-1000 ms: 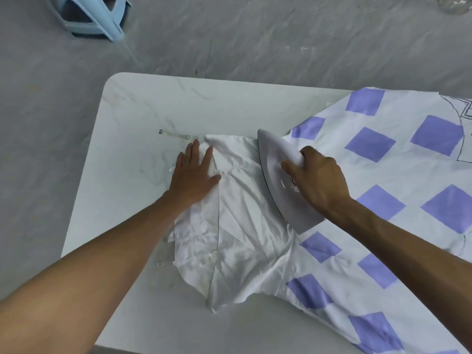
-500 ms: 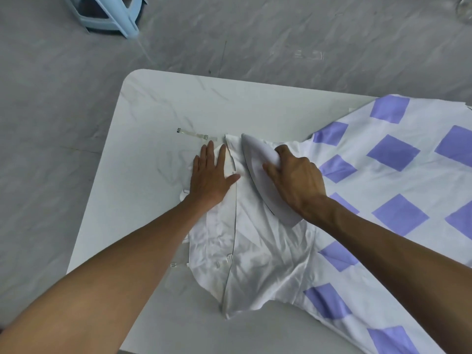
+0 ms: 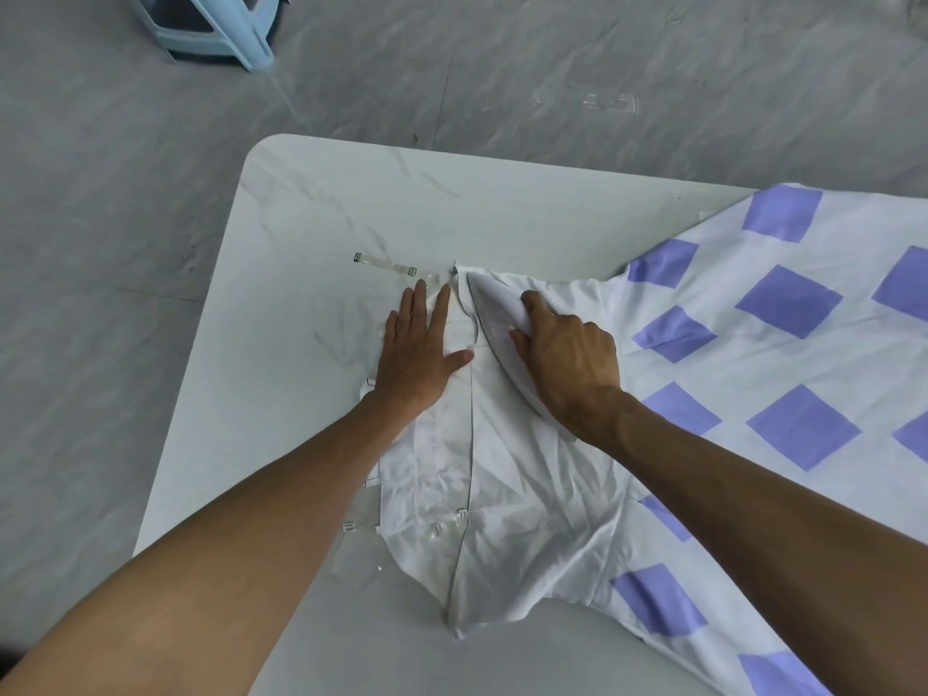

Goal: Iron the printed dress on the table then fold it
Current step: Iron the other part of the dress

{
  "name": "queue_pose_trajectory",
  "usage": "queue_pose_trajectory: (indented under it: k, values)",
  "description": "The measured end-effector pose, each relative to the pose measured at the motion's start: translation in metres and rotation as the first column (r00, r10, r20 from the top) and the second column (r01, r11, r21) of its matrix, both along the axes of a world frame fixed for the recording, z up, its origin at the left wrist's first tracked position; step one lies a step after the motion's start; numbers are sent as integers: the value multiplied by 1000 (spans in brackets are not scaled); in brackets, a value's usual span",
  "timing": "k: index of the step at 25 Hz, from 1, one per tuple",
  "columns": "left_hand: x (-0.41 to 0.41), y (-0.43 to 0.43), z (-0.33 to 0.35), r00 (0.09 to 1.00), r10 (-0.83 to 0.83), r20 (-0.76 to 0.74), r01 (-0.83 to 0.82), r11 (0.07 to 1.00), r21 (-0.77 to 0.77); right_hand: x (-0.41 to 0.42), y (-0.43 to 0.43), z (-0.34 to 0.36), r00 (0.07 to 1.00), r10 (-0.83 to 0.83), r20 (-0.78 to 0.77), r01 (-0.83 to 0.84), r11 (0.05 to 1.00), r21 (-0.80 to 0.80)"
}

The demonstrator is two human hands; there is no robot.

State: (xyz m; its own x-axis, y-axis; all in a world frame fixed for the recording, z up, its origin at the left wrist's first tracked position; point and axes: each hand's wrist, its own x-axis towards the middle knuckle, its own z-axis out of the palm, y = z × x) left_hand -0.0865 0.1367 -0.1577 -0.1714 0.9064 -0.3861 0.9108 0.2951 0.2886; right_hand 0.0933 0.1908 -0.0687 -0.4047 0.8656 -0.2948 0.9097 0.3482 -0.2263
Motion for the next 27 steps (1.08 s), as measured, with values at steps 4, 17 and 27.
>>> queue_pose_trajectory:
  k: [4, 17, 27]
  values:
    - [3, 0, 5, 996, -52, -71, 61, 990, 127, 8, 2, 2, 998, -58, -37, 57, 998, -42]
    - [-8, 30, 14, 989, -56, -134, 87, 967, 238, 10, 4, 11, 997, 12, -78, -16, 998, -54]
    - [-6, 47, 26, 968, 13, -249, 129, 828, 546, 7, 3, -3, 998, -13, -67, 8, 998, -68]
